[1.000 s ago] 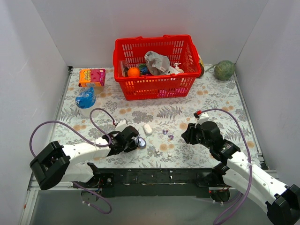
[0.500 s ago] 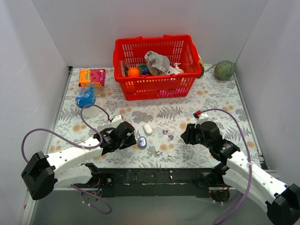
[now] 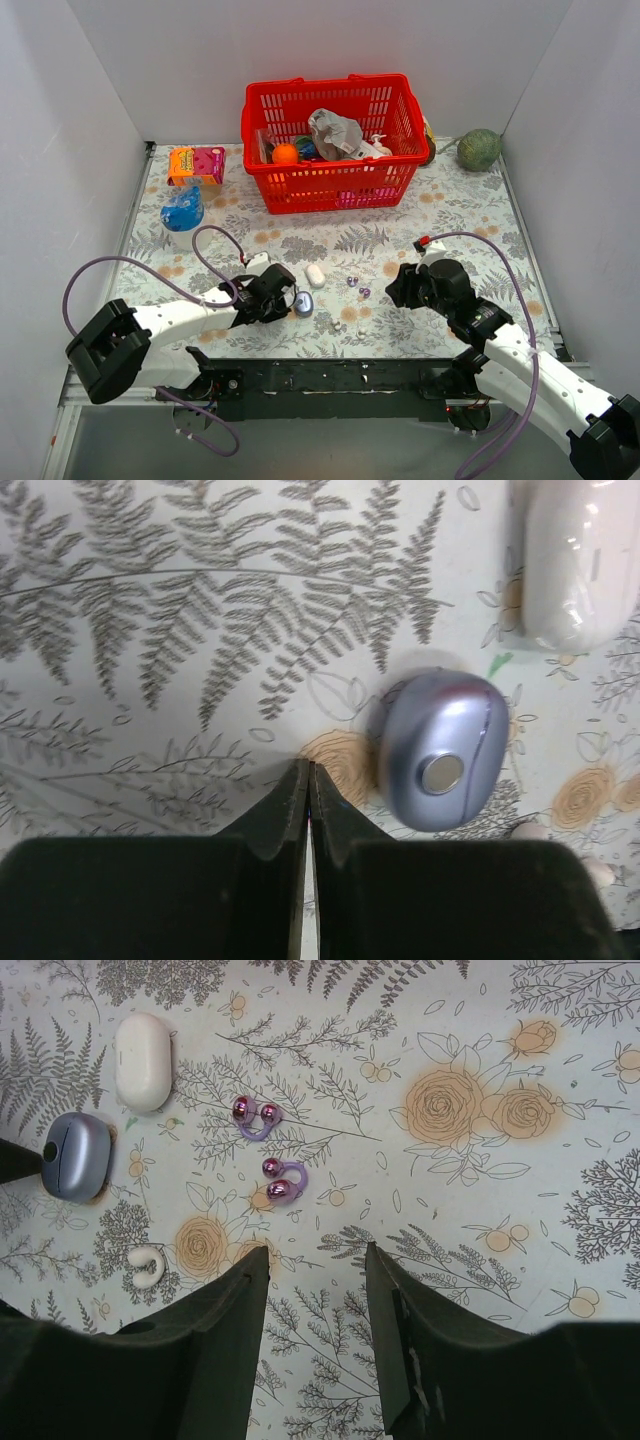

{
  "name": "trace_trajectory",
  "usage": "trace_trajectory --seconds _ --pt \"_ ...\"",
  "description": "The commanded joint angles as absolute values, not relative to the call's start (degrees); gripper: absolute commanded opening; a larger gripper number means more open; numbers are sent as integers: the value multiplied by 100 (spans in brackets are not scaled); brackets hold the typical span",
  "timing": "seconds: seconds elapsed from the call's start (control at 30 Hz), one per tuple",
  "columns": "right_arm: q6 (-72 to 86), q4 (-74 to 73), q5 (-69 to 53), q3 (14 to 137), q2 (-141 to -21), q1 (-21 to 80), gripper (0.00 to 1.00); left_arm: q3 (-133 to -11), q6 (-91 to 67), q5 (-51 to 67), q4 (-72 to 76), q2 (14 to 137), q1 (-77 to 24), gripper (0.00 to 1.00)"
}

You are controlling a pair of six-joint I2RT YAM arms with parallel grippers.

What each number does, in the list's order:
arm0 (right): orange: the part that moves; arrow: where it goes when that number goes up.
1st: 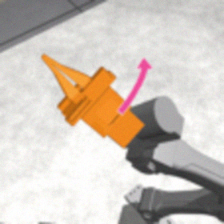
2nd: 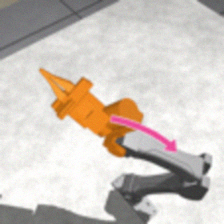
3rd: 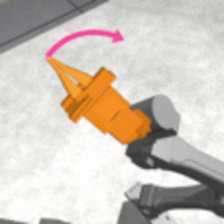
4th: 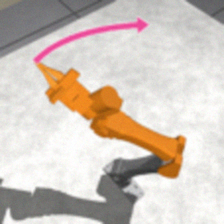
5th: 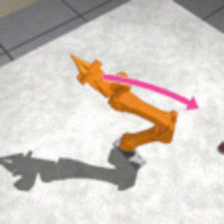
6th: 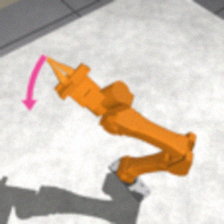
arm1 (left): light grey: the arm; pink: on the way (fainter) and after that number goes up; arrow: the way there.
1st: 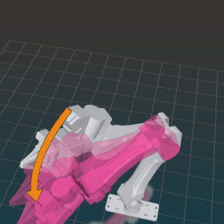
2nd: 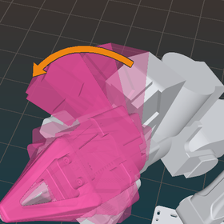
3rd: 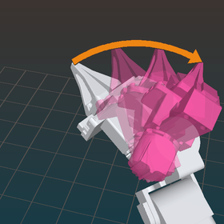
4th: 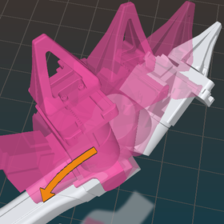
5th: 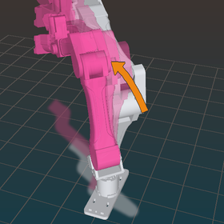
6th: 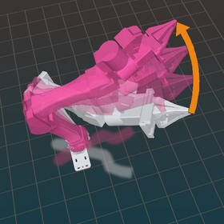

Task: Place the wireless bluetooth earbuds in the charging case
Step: Move the charging case to the center of the board.

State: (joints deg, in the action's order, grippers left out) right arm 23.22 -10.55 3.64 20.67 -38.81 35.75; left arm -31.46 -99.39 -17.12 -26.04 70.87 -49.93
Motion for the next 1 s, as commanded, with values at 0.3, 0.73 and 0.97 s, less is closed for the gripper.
trace_trajectory --seconds 0.3,0.73,0.97 --pt "2329 -1107 325 2206 -3849 3595 52 -3085 -9861 -1107 -1591 7330 -5080 0" --pt "2312 -1186 352 2259 -3867 3595 52 -3085 -9931 -1142 -1599 7269 -5203 0" --pt "2250 -1248 378 2312 -3832 3595 53 -3339 -9783 -1625 -3108 6022 -5203 55"
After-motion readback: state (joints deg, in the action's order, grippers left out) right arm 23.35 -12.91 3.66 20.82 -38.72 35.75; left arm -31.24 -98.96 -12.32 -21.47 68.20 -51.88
